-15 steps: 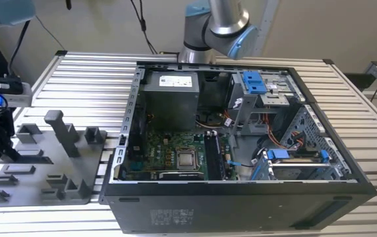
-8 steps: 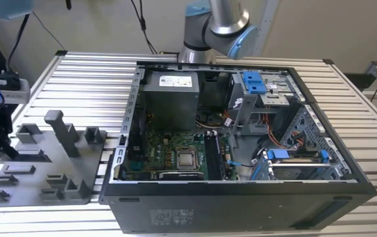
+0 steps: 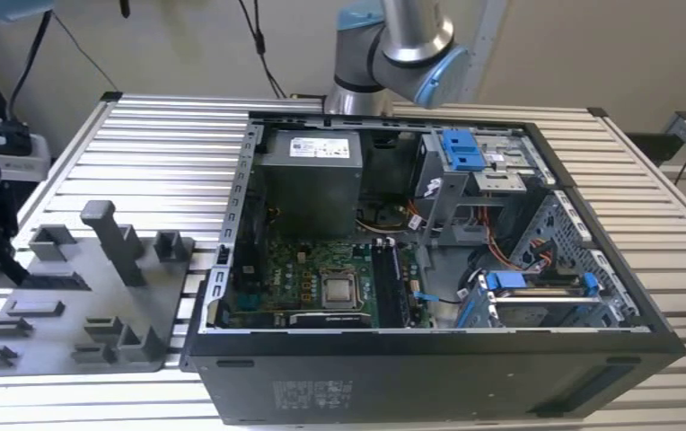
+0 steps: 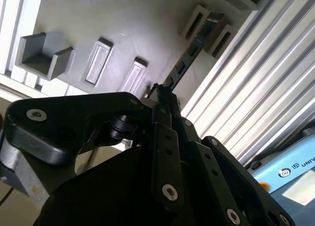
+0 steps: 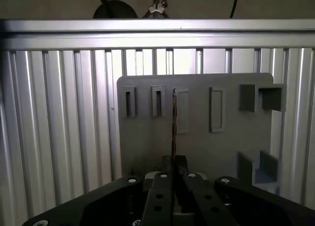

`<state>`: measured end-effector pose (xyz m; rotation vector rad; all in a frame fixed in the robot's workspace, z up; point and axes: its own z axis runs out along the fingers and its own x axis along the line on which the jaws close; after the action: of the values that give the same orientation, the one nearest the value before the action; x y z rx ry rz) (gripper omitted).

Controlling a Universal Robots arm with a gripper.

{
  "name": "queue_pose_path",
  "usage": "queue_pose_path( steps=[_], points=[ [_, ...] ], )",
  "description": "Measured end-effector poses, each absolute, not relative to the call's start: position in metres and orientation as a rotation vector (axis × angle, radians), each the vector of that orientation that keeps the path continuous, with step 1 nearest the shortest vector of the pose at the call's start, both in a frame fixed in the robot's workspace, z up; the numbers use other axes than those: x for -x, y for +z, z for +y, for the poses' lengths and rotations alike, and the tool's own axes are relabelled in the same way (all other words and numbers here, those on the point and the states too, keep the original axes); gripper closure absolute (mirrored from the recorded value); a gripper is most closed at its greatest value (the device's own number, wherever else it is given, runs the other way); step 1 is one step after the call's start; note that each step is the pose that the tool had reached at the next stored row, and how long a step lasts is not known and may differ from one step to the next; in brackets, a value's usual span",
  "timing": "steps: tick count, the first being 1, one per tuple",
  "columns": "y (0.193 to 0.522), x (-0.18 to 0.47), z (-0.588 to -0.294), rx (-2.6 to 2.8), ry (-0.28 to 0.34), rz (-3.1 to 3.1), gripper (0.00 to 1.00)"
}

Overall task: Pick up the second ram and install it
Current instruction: 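Pick up the second ram and move it above second insertion slot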

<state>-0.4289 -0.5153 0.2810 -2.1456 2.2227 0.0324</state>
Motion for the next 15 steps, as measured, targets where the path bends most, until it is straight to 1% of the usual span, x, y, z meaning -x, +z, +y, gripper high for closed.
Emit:
queue_pose_path(
  steps=[15],
  points=[
    [0.2874,0.4289,-0.5153,2.139,0.032,2.23,0.86]
  ],
)
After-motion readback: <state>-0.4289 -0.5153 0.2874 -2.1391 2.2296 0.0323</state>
